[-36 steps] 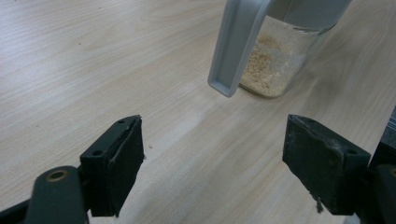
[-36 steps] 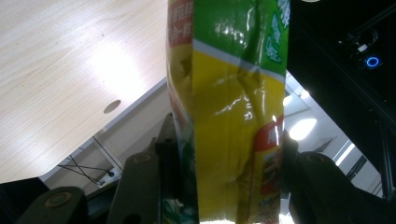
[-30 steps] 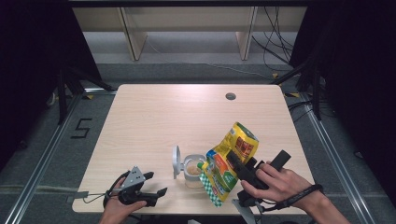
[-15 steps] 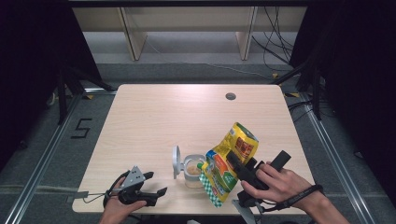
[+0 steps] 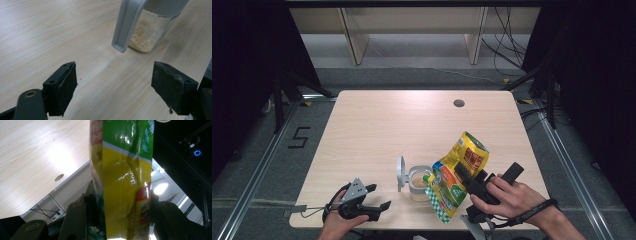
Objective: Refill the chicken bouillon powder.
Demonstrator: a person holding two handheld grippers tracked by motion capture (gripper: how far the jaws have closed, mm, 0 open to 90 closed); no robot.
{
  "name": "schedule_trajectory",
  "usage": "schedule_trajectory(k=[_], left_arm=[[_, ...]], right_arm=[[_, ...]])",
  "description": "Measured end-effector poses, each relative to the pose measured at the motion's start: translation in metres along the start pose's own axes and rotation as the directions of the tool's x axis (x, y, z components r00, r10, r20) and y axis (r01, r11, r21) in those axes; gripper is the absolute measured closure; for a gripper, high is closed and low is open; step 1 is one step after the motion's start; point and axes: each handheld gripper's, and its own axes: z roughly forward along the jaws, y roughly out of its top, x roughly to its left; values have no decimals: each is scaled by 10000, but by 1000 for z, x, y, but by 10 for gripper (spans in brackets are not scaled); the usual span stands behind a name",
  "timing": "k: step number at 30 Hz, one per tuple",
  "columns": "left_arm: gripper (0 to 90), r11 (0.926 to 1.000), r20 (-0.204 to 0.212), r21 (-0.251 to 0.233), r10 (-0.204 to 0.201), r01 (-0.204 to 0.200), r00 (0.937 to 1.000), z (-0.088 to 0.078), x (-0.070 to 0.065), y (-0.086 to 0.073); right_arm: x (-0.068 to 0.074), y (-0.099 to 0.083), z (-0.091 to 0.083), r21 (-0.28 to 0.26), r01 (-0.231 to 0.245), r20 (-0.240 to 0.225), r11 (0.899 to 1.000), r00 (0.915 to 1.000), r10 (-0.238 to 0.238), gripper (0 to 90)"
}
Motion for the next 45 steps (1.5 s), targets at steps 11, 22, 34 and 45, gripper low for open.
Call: schedule_trajectory(k=[11, 22, 34, 45], left_arm=[[202, 10000, 28, -30, -24, 24, 10000, 0, 0, 0], [202, 9997, 31, -31, 229, -228, 9997, 0, 1, 1], [202, 9998, 51, -43, 175, -175, 9998, 1, 0, 0], [203, 9998, 60, -44, 171, -171, 9998, 1, 0, 0]], right_arm=[[4, 1, -6, -6, -243, -108, 9997, 9996, 243, 608], [4, -2, -8, 104, -43, -55, 9999, 10000, 43, 612], [4, 0, -6, 11, -162, 13, 9999, 9999, 162, 612], [3, -1, -5, 14, 60, -93, 10000, 9999, -60, 613]])
